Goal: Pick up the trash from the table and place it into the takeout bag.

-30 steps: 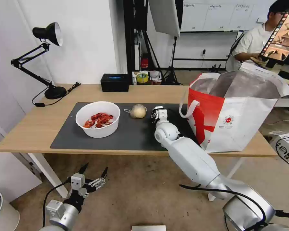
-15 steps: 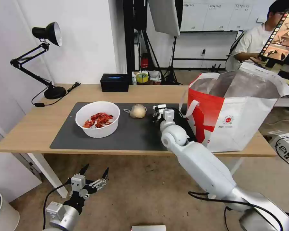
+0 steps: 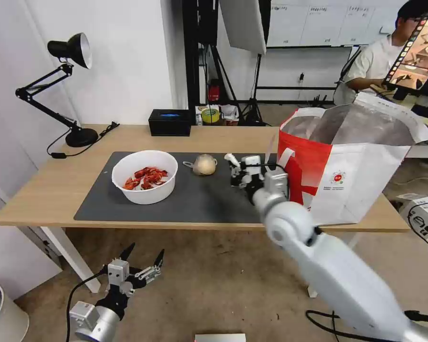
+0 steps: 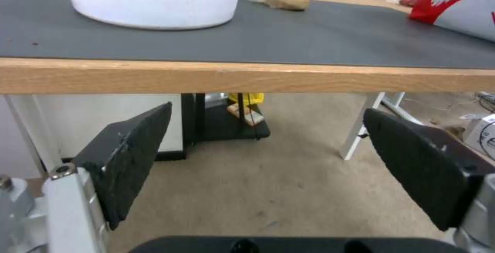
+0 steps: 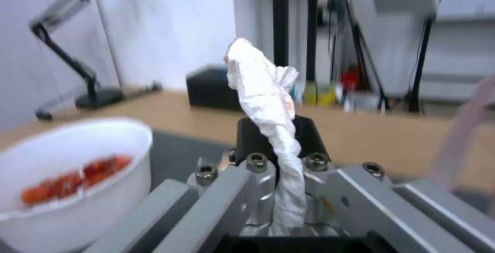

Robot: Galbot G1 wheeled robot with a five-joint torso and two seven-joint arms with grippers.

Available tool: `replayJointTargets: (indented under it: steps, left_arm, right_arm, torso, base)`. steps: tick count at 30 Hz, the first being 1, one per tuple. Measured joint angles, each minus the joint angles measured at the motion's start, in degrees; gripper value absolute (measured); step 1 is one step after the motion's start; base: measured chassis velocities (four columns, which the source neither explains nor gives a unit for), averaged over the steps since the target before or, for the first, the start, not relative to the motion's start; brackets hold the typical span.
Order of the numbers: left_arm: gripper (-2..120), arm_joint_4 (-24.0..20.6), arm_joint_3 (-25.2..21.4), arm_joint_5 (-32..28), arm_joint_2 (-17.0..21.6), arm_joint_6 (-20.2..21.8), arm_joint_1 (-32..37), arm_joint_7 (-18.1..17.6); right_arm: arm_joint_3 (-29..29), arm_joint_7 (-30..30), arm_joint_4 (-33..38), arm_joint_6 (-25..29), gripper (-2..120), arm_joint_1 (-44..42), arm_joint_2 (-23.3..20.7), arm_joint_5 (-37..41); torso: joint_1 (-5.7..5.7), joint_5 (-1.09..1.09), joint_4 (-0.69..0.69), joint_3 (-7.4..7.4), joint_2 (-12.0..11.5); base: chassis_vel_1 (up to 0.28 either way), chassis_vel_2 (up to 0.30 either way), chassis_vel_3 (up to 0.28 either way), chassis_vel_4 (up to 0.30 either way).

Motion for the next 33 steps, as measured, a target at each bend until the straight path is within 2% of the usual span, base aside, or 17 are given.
replayJointTargets:
  steps: [2, 6, 11, 17, 21, 33]
  left_arm:
    - [100, 0.02, 0.30, 0.09, -0.01, -0.01, -0.24, 0.01]
    - [100, 0.03, 0.95, 0.13, 0.21, -0.01, -0.80, 0.01]
    - [100, -0.01, 1.59, 0.15, 0.43, -0.01, -1.09, 0.18]
    - [100, -0.09, 2.42, 0.11, 0.53, -0.05, -1.32, 0.61]
    - [100, -0.19, 2.84, 0.11, 0.60, -0.09, -1.62, 0.65]
    - [100, -1.22, 2.61, 0.07, 0.72, -0.10, -1.18, 0.66]
  right_arm:
    - [3.60, -2.19, 1.71, 2.83, 0, -0.64, -2.22, 0.04]
    - [7.87, -2.55, 3.02, 6.24, 0, -0.65, -5.03, 0.75]
    - [11.49, -0.48, 4.13, 7.08, 0, -0.58, -7.64, 2.21]
    - [18.94, 1.10, 4.59, 7.33, 0, -1.20, -13.01, 5.65]
    - [21.29, 1.26, 2.24, 6.99, 0, -1.91, -14.75, 8.31]
    - [20.92, 1.24, -2.97, 6.10, 0, -1.88, -14.22, 9.17]
  torso:
    - [0.00, 0.00, 0.00, 0.00, 0.00]
    - [0.00, 0.00, 0.01, 0.00, -0.01]
    - [0.00, 0.00, 0.01, 0.00, -0.01]
    - [0.01, -0.01, 0.01, 0.00, 0.00]
    - [0.01, 0.00, 0.01, 0.01, -0.01]
    - [0.01, 0.00, 0.02, 0.01, -0.01]
  base:
    - [0.000, 0.000, 0.000, 0.000]
    - [0.000, 0.000, 0.000, 0.000]
    - [0.000, 0.000, 0.000, 0.000]
    - [0.000, 0.000, 0.000, 0.000]
    - [0.000, 0.000, 0.000, 0.000]
    - [0.000, 0.000, 0.000, 0.000]
